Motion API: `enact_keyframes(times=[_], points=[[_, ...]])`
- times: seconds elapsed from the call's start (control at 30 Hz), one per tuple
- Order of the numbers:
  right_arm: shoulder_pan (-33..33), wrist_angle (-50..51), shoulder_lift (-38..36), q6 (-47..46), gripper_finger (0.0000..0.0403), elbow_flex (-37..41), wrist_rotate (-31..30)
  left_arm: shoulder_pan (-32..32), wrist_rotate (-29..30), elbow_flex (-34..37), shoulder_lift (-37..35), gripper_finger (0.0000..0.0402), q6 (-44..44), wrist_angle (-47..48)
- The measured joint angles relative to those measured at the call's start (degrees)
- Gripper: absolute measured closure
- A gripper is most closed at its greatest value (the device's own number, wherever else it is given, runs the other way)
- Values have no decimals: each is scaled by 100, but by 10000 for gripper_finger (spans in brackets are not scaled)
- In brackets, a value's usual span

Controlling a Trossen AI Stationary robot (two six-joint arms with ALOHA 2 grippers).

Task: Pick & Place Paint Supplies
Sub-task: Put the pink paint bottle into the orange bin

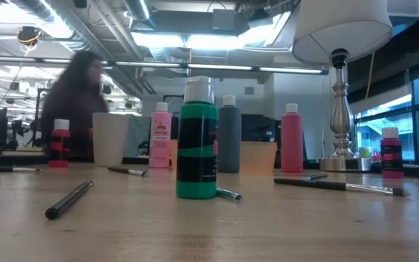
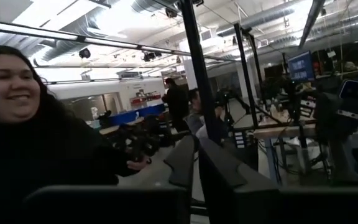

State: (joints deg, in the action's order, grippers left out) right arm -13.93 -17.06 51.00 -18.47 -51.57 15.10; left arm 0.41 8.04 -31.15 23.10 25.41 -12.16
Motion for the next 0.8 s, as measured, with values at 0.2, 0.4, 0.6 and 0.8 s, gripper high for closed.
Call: enact_keyframes(times=[0.2, 0.4, 0.6, 0.8], points=[[-1, 20, 190, 345, 298, -341, 0, 282, 281, -1663, 1260, 172, -1109, 1994], [1, 24, 192, 482, 210, -374, -7, 1098, 562, -3635, 2626, 173, -1580, 4722], [4, 11, 192, 484, 174, -374, 14, 2243, -132, -5412, 4174, 174, -2022, 6238], [4, -4, 192, 609, 175, -374, 13, 3207, -1086, -6619, 5698, 174, -2023, 7364]])
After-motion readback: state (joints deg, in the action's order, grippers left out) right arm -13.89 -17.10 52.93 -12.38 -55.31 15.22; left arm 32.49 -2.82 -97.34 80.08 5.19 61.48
